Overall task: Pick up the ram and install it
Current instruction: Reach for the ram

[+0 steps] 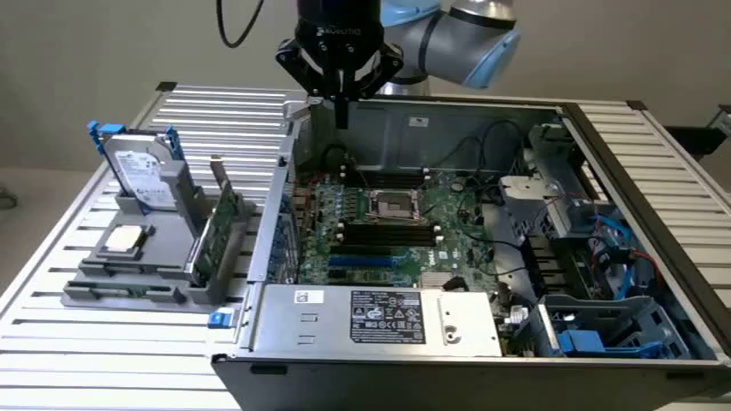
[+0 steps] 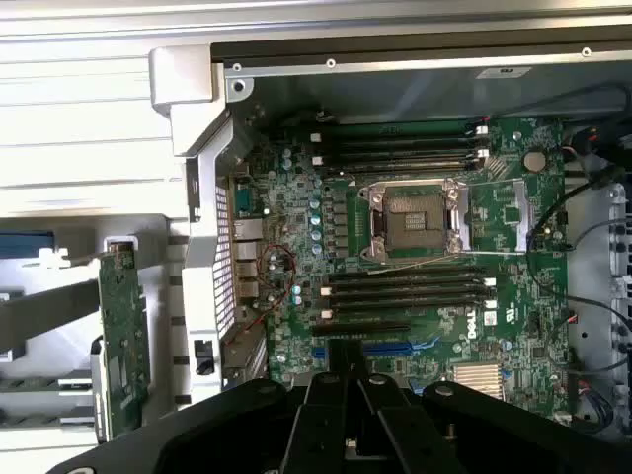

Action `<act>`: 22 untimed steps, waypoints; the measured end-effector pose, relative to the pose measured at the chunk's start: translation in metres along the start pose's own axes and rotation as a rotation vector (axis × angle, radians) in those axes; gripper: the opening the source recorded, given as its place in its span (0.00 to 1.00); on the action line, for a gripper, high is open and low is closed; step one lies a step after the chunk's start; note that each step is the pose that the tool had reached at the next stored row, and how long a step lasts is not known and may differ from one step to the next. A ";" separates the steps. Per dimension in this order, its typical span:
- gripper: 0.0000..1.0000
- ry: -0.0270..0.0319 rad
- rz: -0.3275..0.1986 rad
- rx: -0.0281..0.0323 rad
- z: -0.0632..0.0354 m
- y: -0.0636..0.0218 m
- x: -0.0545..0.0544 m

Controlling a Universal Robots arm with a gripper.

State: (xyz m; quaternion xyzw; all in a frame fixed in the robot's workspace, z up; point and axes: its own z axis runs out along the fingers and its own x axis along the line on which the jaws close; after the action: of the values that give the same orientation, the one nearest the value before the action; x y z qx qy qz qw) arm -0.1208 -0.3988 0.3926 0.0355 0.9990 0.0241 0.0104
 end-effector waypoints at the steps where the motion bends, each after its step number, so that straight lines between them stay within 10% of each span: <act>1: 0.11 0.0000 0.000 0.0000 0.0000 0.0000 0.000; 12: 0.11 -0.0001 0.000 0.0000 0.0001 0.0001 -0.002; 22: 0.11 0.0001 0.000 0.0003 -0.0009 -0.0094 0.031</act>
State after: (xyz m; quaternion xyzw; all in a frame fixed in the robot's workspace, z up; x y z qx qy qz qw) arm -0.1522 -0.4061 0.3925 0.0355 0.9990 0.0239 0.0103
